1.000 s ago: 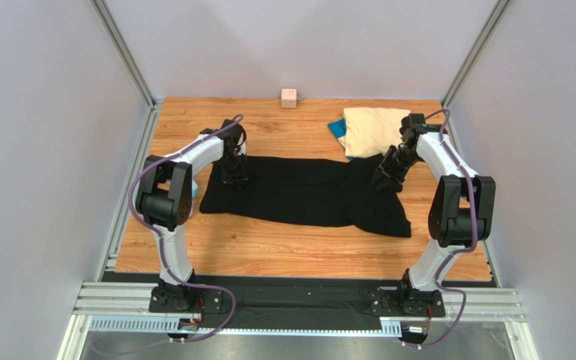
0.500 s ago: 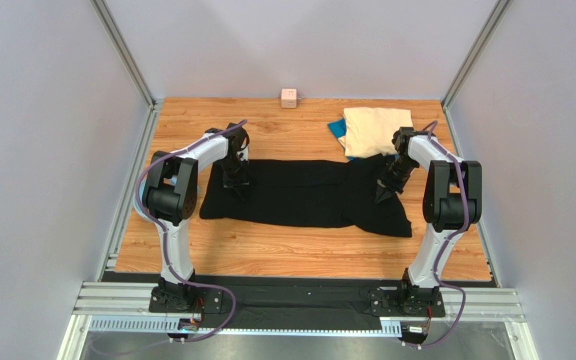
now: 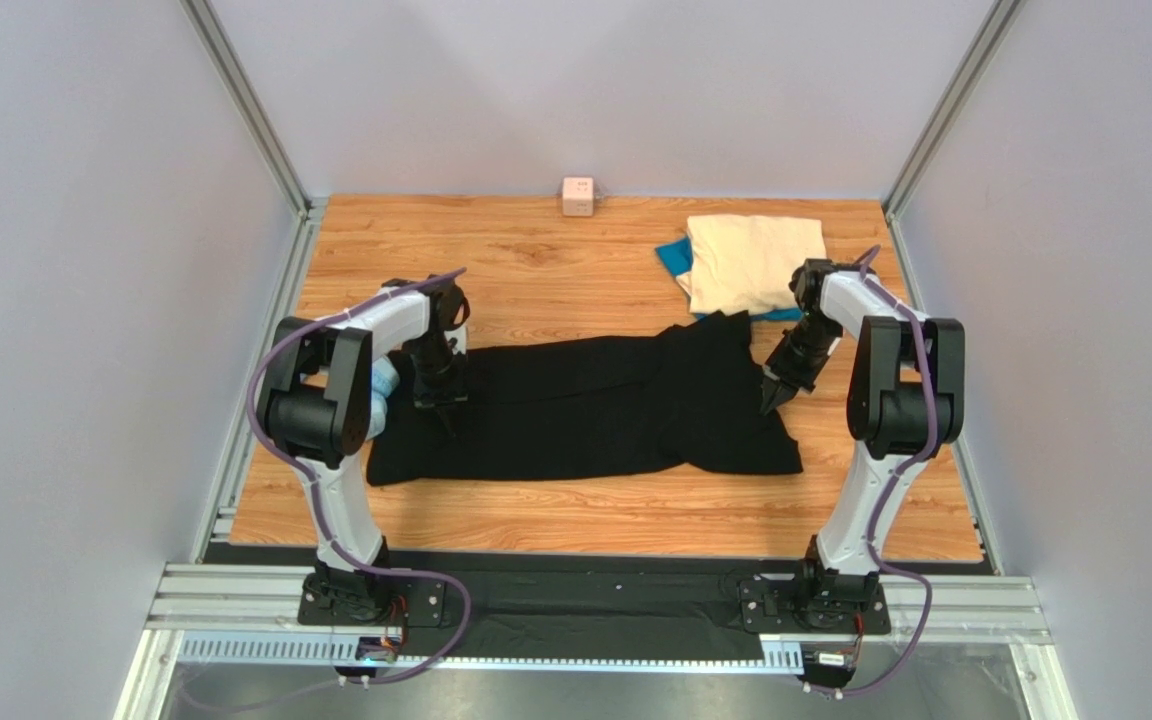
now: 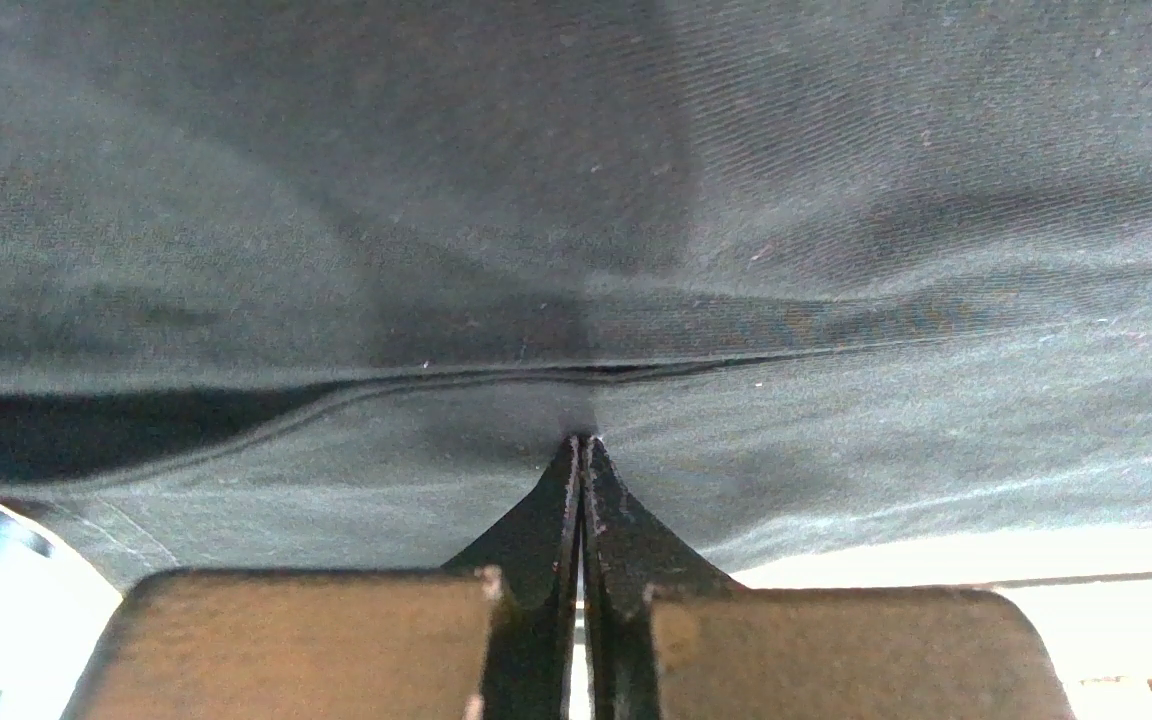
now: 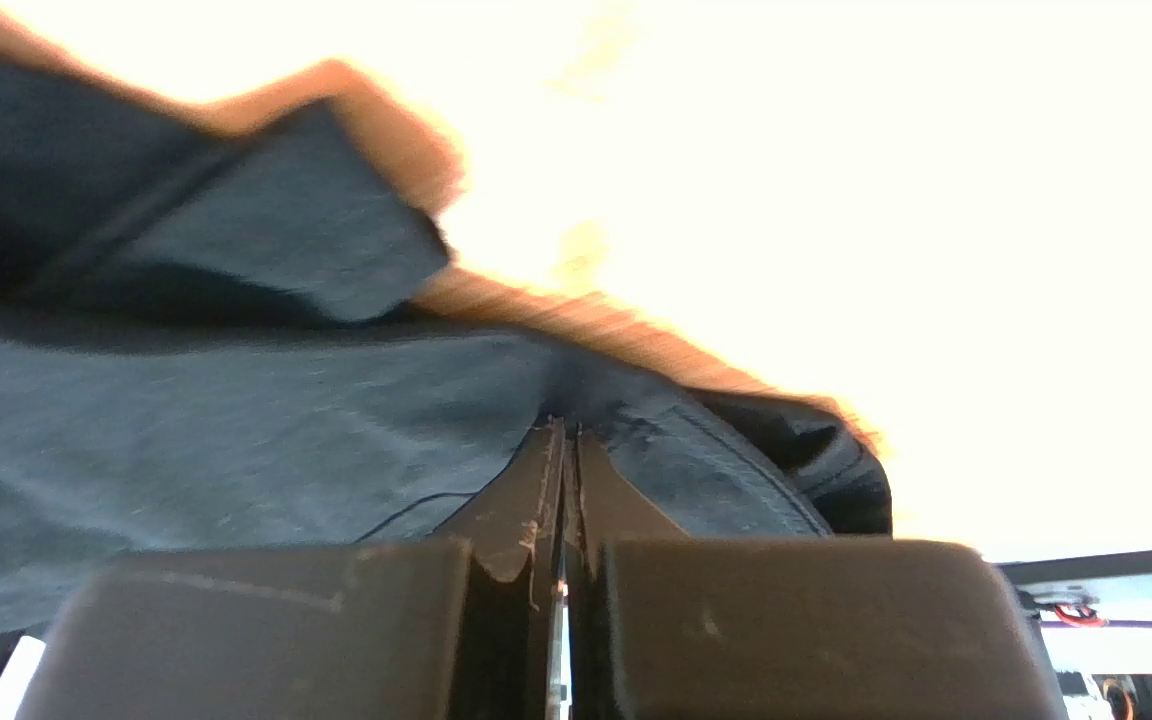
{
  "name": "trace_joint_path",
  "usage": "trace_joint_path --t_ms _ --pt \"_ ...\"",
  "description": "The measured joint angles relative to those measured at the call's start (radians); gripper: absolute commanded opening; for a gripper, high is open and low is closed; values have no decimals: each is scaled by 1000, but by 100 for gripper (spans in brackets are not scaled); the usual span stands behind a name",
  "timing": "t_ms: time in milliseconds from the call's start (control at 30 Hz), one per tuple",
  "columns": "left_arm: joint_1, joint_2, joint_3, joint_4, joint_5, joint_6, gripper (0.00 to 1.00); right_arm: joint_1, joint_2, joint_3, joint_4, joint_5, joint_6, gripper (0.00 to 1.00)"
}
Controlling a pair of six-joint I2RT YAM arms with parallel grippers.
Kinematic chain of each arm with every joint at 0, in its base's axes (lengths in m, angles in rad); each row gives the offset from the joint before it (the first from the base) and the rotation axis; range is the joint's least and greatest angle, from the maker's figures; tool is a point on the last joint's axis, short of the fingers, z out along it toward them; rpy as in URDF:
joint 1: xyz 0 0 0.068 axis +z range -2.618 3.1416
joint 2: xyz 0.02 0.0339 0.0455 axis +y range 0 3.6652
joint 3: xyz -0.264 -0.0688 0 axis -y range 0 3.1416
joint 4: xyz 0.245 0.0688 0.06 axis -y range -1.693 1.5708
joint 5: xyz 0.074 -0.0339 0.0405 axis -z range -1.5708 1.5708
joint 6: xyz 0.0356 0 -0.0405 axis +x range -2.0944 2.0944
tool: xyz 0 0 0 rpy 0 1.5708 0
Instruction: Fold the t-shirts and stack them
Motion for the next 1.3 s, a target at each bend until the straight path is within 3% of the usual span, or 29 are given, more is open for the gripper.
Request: trace_joint_path --t_ms 100,133,233,500,733,1000,1300 --pt "0 -21 -37 -6 12 0 0 0 0 -19 0 -2 -4 1" --pt "0 -26 -45 -6 17 0 0 0 -1 -22 0 -5 -5 9" --pt "0 -31 -53 -6 26 1 0 0 -32 -23 2 -17 -13 15" --pt "0 -39 -53 -8 51 3 1 25 -270 -36 -42 -31 -52 15" --pt "-29 -95 64 -43 79 2 13 111 -338 -227 -73 -62 -68 20" --pt "-225 -141 204 -20 150 1 11 126 -351 -346 -65 -32 -67 20" --pt "-494 93 233 0 195 2 3 126 -274 -348 -20 39 -52 19"
